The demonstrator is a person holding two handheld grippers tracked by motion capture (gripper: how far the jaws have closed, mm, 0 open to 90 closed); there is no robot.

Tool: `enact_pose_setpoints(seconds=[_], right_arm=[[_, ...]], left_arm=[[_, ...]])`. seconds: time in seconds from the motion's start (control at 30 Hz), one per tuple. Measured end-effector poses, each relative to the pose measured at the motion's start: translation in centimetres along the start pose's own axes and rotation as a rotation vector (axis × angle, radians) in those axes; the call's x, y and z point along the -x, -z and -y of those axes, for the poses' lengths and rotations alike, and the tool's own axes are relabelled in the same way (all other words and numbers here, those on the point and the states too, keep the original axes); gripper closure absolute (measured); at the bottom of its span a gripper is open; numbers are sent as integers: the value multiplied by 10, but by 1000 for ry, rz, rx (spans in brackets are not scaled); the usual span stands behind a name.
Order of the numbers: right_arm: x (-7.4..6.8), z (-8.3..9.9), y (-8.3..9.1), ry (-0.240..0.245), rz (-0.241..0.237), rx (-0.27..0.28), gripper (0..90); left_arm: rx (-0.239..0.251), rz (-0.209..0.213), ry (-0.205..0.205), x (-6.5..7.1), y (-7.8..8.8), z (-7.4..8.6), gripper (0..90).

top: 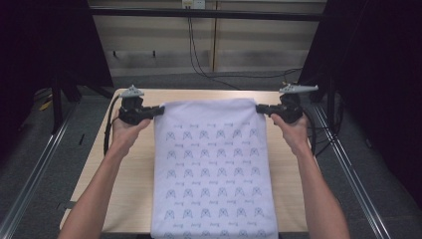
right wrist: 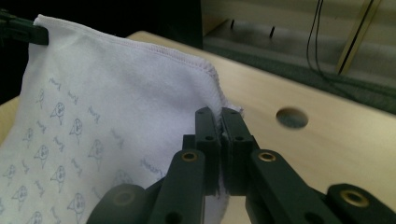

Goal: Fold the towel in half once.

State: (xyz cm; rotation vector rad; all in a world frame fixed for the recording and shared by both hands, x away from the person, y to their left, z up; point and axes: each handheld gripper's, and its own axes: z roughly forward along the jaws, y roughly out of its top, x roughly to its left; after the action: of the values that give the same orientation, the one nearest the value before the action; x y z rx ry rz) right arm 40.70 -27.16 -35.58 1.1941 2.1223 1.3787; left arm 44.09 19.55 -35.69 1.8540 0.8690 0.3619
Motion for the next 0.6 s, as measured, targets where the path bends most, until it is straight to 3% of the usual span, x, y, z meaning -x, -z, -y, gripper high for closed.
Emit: enact_pose_setpoints(seconds=[0.2,0.3,0.4,0.53,0.6], right_arm=[[3,-63,22,48,31,88,870],[-2,-80,36,59,29,145,870],[-10,-71,50,97,13,148,870],[-16,-36,66,110,0,101,870],[-21,-14,74,92,-19,89,870]], left_arm=[[123,-24,-31,5,23,-56,870],[150,-15,-35,11,29,-65,869],[140,19,-60,23,32,-49,870],[128,94,-60,41,40,-19,870],[107,112,-88,55,46,0,869]])
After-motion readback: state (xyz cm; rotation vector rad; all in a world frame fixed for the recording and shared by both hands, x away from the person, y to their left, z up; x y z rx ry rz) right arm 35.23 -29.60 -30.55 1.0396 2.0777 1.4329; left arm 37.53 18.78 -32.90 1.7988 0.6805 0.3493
